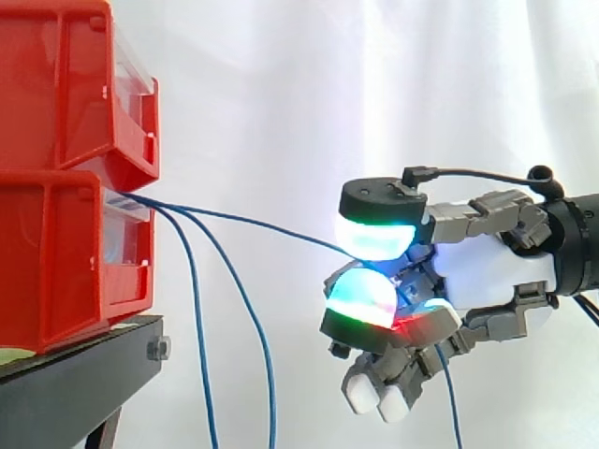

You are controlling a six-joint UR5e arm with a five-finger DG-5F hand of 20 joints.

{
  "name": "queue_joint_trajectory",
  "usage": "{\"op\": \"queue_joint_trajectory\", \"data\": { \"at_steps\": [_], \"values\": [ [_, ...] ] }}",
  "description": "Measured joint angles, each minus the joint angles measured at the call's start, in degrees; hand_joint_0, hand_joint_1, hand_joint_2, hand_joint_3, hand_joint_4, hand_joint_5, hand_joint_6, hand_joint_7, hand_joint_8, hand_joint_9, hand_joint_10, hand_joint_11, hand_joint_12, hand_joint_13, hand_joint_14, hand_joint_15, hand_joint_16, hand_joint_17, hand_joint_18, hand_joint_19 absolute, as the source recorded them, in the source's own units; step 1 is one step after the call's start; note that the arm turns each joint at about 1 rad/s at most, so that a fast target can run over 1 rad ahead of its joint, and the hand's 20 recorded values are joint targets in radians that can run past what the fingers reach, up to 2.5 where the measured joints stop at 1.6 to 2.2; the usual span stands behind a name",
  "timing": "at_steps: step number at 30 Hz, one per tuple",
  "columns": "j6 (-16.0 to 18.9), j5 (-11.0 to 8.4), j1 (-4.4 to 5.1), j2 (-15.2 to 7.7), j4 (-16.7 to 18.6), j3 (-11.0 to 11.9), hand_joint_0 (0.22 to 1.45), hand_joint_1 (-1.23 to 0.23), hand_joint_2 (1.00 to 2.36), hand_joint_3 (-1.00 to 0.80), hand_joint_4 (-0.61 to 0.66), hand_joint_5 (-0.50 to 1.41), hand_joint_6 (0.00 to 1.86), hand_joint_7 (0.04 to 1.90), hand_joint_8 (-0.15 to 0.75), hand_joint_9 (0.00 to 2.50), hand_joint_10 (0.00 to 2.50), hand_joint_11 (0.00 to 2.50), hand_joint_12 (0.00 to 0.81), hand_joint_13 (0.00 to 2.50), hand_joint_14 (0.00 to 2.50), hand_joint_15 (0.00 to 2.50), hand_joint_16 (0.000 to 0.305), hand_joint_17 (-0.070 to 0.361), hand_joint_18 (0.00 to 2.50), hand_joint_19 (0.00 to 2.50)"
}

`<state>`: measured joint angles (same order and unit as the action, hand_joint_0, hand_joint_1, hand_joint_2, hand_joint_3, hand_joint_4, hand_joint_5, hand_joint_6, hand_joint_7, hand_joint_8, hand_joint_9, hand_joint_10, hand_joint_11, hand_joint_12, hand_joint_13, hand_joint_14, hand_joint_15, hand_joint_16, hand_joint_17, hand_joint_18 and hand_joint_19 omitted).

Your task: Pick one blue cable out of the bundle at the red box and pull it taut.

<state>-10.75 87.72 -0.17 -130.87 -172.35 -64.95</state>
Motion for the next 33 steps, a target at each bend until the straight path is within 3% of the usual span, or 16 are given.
{"op": "queue_joint_trajectory", "data": {
  "at_steps": [6,10,12,14,16,19,22,27,33],
  "values": [
    [0.0,0.00,0.00,0.0,0.0,0.0,0.60,-0.76,1.01,-0.12,0.20,-0.14,0.91,1.06,0.400,1.19,0.01,1.30,0.423,0.75,0.02,0.44,0.061,0.137,0.70,0.42],
    [0.0,0.00,-0.01,0.0,0.0,0.0,0.61,-0.80,1.01,-0.20,0.20,-0.15,0.92,1.04,0.380,1.18,0.01,1.32,0.406,0.73,0.02,0.45,0.058,0.130,0.68,0.43],
    [0.0,0.00,-0.02,0.0,0.0,0.0,0.57,-0.77,1.01,-0.34,0.19,-0.15,0.92,1.03,0.358,1.16,0.01,1.32,0.393,0.72,0.02,0.46,0.055,0.123,0.65,0.45],
    [0.0,0.00,-0.02,0.0,0.0,0.0,0.52,-0.63,1.00,-0.47,0.20,-0.15,0.90,1.02,0.373,1.19,0.01,1.32,0.403,0.73,0.02,0.45,0.058,0.129,0.67,0.46],
    [0.0,0.00,-0.01,0.0,0.0,0.0,0.51,-0.55,1.00,-0.50,0.19,-0.15,0.89,1.01,0.370,1.20,0.01,1.32,0.406,0.73,0.02,0.46,0.058,0.131,0.67,0.47],
    [-0.1,0.00,0.02,0.0,0.0,0.0,0.54,-0.42,1.00,-0.47,0.17,-0.14,0.87,0.99,0.359,1.20,0.01,1.33,0.399,0.72,0.02,0.46,0.057,0.128,0.64,0.48],
    [-0.1,0.00,0.06,0.0,0.0,0.0,0.58,-0.39,1.01,-0.42,0.17,-0.13,0.85,1.02,0.345,1.21,0.01,1.32,0.390,0.72,0.02,0.46,0.055,0.123,0.62,0.49],
    [-0.1,0.00,0.08,0.0,0.0,0.0,0.61,-0.46,1.01,-0.29,0.23,-0.12,0.83,1.01,0.359,1.24,0.01,1.32,0.398,0.75,0.02,0.45,0.055,0.125,0.65,0.46],
    [-0.1,0.00,0.09,0.0,0.0,0.0,0.61,-0.58,1.01,-0.16,0.21,-0.10,0.81,0.97,0.391,1.26,0.01,1.33,0.419,0.78,0.01,0.44,0.060,0.136,0.72,0.41]
  ]
}}
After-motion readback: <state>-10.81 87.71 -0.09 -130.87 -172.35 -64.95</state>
